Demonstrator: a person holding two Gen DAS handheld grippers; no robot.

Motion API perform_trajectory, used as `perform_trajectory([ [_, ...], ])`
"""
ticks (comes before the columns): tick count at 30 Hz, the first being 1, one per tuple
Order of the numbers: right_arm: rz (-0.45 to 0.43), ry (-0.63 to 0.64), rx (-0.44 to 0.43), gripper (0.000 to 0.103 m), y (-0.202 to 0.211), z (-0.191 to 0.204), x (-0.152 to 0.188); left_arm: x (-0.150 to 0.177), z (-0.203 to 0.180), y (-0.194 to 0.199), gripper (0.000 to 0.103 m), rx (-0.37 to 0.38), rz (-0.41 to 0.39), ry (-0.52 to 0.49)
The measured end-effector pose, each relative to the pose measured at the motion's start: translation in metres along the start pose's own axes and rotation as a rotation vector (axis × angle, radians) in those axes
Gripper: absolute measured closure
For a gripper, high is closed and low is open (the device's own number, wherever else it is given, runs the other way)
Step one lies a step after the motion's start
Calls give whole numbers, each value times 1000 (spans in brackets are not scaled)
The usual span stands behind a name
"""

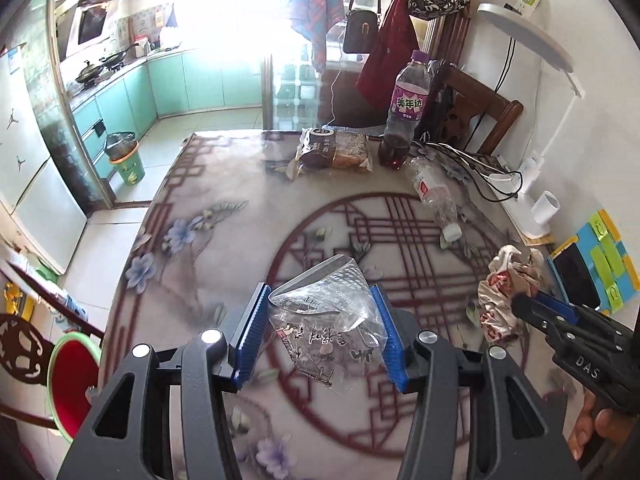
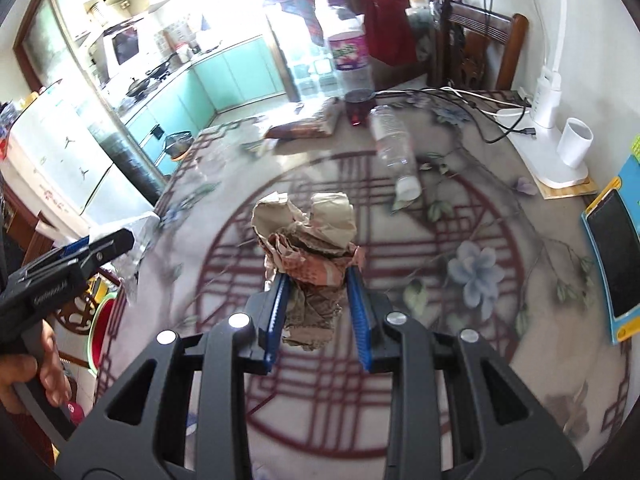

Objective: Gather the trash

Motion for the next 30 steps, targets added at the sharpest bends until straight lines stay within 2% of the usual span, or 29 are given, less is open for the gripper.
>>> perform_trajectory([
  [7,6,48,-5,74,18,46,20,33,31,31,54,29,-17,48],
  [13,18,132,-62,74,15,107,25,54,79,51,54,1,-31,109],
  [21,52,248,-169,74,-5,218,39,89,175,78,54,-88,-34,201],
  [30,114,343,-218,74,-27,318,71,133,280,95,54,-146,-18,313],
])
Point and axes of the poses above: each gripper's, at about its wrist camera, not at the fingertips, and y roughly against the way its jaws point, z to its left, x to its underside, the point moved 6 cm from there along -y, roughly the way its jaws point, and after that the axes turned 6 degrees about z, right-handed, at the moved point
